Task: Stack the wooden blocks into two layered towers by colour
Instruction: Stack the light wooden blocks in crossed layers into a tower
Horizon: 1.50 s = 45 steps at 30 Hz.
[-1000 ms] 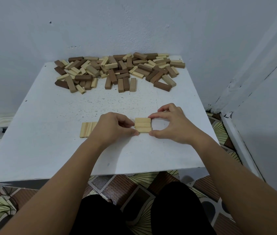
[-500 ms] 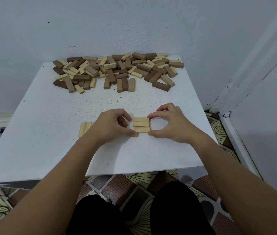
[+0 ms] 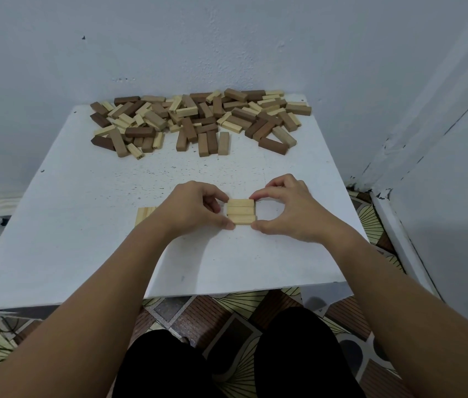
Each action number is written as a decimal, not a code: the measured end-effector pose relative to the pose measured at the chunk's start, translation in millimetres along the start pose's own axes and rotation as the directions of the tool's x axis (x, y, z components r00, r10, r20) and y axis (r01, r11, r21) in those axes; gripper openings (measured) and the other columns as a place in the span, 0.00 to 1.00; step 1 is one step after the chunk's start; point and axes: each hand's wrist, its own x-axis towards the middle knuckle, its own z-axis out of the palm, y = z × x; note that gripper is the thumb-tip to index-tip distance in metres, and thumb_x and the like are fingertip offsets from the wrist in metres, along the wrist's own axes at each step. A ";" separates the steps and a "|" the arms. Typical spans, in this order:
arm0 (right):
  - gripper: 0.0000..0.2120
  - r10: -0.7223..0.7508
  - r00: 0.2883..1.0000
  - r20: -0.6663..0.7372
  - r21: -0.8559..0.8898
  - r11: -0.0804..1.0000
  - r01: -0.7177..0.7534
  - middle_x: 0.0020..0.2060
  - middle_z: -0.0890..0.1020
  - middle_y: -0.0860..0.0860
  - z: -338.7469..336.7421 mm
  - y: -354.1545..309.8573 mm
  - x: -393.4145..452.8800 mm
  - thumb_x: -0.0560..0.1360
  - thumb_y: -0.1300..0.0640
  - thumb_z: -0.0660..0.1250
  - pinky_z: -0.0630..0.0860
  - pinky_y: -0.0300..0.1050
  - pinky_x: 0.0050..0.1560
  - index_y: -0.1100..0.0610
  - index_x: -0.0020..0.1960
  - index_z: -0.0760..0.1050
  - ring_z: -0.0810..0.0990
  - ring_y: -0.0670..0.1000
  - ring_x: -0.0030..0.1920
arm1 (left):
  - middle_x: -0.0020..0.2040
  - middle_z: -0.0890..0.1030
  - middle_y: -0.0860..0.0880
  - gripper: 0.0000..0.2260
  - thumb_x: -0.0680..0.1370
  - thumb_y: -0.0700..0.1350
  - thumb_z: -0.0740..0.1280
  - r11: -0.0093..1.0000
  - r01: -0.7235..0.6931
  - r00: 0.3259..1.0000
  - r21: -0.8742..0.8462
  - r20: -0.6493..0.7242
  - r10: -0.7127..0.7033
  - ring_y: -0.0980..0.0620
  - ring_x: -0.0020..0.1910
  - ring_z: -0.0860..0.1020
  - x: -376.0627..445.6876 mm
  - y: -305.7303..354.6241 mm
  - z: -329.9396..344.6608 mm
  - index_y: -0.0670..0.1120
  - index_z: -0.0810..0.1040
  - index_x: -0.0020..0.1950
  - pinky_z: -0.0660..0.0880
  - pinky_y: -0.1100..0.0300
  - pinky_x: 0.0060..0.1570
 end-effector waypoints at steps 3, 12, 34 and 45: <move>0.26 0.004 1.000 0.000 -0.008 1.000 -0.004 0.62 0.67 0.42 -0.6 -1.3 0.9 0.69 0.42 0.80 0.65 0.47 0.71 0.38 0.65 0.78 0.62 0.46 0.68 | 0.43 0.85 0.54 0.23 0.63 0.52 0.86 1.000 -0.004 1.000 0.002 -0.002 0.004 0.62 0.38 0.79 -0.1 -1.1 -0.1 0.55 0.86 0.56 0.72 0.71 0.40; 0.27 0.009 1.000 0.002 -0.026 1.000 -0.009 0.61 0.67 0.42 -0.4 -4.1 0.6 0.69 0.42 0.80 0.65 0.46 0.69 0.38 0.67 0.77 0.62 0.46 0.67 | 0.44 0.85 0.54 0.23 0.65 0.51 0.85 1.000 0.000 1.000 -0.002 0.002 0.000 0.60 0.40 0.80 0.5 -1.3 0.2 0.55 0.86 0.58 0.73 0.69 0.43; 0.28 0.002 1.000 -0.007 -0.112 0.994 -0.003 0.62 0.66 0.42 4.6 -5.2 5.4 0.69 0.39 0.78 0.62 0.48 0.67 0.36 0.67 0.76 0.61 0.46 0.66 | 0.39 0.83 0.53 0.20 0.65 0.52 0.84 0.995 -0.064 0.998 0.078 0.020 0.062 0.59 0.36 0.77 4.7 3.4 -1.1 0.57 0.83 0.54 0.73 0.62 0.40; 0.24 -0.071 0.994 -0.086 -0.120 0.991 0.060 0.58 0.65 0.42 14.8 -9.4 12.1 0.68 0.42 0.78 0.57 0.45 0.64 0.38 0.62 0.76 0.62 0.44 0.62 | 0.37 0.73 0.54 0.22 0.65 0.56 0.83 0.977 -0.117 0.993 0.177 0.032 0.113 0.56 0.36 0.71 8.4 5.8 -7.8 0.58 0.80 0.56 0.66 0.61 0.36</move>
